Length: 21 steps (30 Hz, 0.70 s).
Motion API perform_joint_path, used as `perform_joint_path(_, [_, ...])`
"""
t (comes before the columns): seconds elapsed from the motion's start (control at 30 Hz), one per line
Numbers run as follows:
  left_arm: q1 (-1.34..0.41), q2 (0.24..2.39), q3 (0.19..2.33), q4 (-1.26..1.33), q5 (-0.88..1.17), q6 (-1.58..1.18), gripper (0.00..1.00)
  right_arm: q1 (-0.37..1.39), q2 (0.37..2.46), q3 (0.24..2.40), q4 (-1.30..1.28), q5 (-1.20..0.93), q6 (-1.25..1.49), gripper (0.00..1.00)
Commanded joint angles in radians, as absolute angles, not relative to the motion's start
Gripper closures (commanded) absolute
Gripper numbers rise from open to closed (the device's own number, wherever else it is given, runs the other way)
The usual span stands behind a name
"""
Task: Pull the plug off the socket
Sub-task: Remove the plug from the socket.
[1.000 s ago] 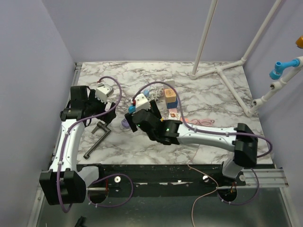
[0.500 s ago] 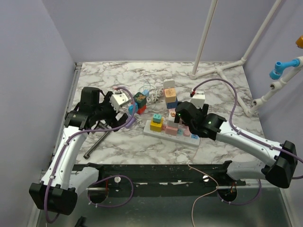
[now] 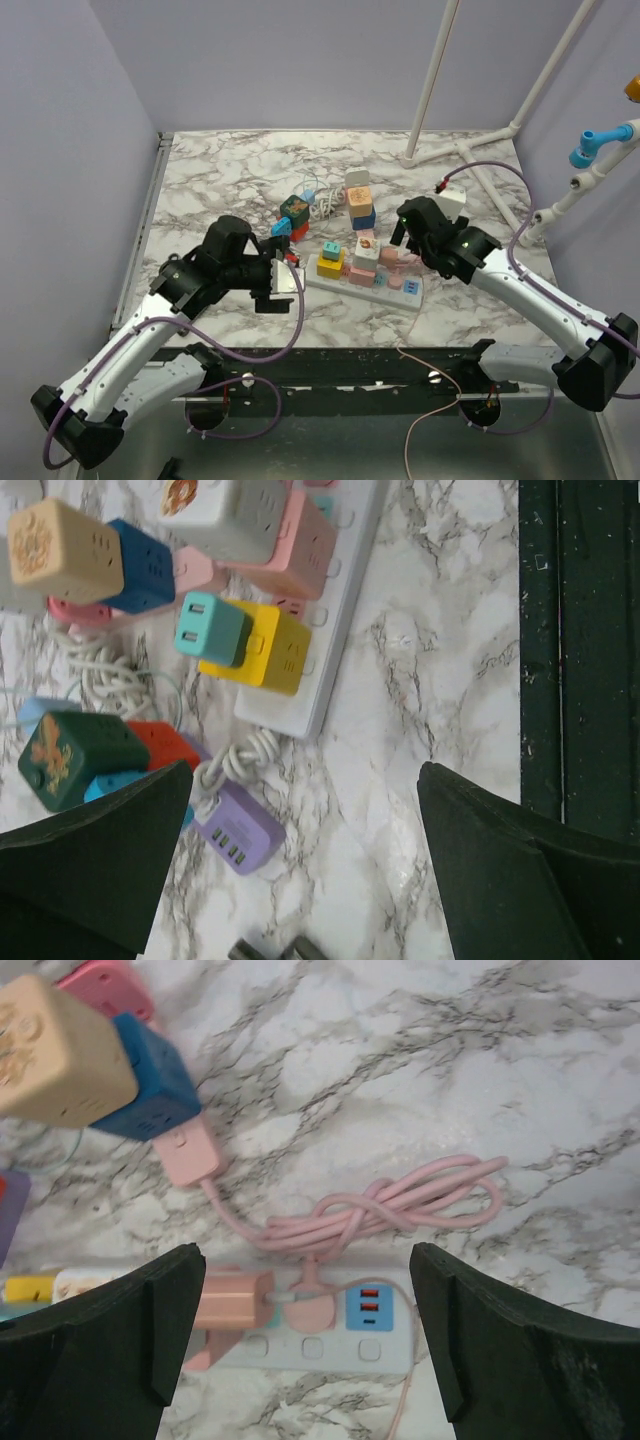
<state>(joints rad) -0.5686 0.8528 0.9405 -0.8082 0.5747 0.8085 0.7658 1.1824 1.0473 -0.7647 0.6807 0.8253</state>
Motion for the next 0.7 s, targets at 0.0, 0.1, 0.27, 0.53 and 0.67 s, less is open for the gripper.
perform_joint_path(0.0, [-0.667,0.891,0.848,-0.587,0.550,0.880,0.01,0.668,1.148,1.048,-0.720,0.573,0.778,0.08])
perform_joint_path(0.1, [-0.678,0.968,0.856,-0.507,0.562,0.833,0.01,0.669,1.096,1.011,-0.603,0.508,0.683,0.08])
perform_joint_path(0.27, [-0.678,1.004,0.795,-0.386,0.584,0.803,0.01,0.669,1.083,0.979,-0.467,0.332,0.554,0.08])
perform_joint_path(0.53, [-0.680,1.066,0.754,-0.229,0.599,0.761,0.02,0.674,1.157,0.939,-0.374,0.156,0.465,0.02])
perform_joint_path(0.67, [-0.681,1.137,0.802,-0.229,0.606,0.767,0.02,0.716,1.218,0.961,-0.369,0.193,0.433,0.02])
